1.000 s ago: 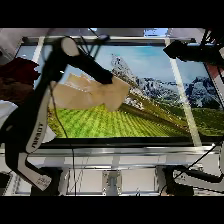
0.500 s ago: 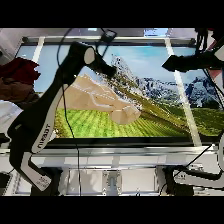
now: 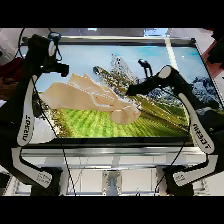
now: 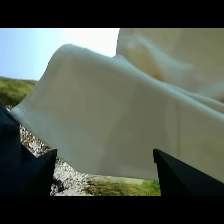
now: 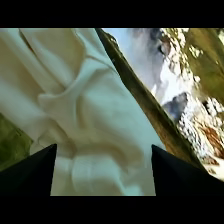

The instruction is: Fold the shirts.

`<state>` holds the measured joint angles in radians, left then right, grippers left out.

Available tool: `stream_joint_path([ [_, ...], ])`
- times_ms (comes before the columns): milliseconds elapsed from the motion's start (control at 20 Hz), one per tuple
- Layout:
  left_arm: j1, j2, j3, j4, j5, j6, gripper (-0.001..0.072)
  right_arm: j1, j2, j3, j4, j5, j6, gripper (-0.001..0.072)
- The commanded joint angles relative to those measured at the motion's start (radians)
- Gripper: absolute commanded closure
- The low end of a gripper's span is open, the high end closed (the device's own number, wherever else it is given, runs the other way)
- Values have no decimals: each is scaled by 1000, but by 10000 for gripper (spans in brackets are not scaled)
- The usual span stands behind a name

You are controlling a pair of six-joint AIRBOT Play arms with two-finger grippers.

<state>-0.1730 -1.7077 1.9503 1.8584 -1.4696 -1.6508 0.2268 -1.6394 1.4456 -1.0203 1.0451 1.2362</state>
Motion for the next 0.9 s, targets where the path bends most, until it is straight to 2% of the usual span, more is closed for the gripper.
stream_joint_path([
  [0, 98, 1, -31, -103, -31, 1, 3, 98, -80, -11, 4, -238, -2, 32],
  [150, 110, 0, -31, -106, 23, 2, 3, 129, -95, -8, 14, -356, 24, 34],
  [450, 110, -10, -31, -157, 64, 2, 2, 130, -168, 71, -22, -223, 104, 56],
  [550, 110, -16, -31, -158, 62, 2, 2, 134, -204, 97, -11, -144, 108, 56],
  [700, 110, -18, -31, -157, 62, 4, 3, 146, -229, 105, -20, -99, 107, 59],
  [800, 110, -19, -31, -157, 62, 26, 2, 145, -230, 105, -21, -96, 108, 135],
  [850, 110, -19, -31, -157, 62, 29, 3, 144, -230, 105, -25, -89, 107, 280],
])
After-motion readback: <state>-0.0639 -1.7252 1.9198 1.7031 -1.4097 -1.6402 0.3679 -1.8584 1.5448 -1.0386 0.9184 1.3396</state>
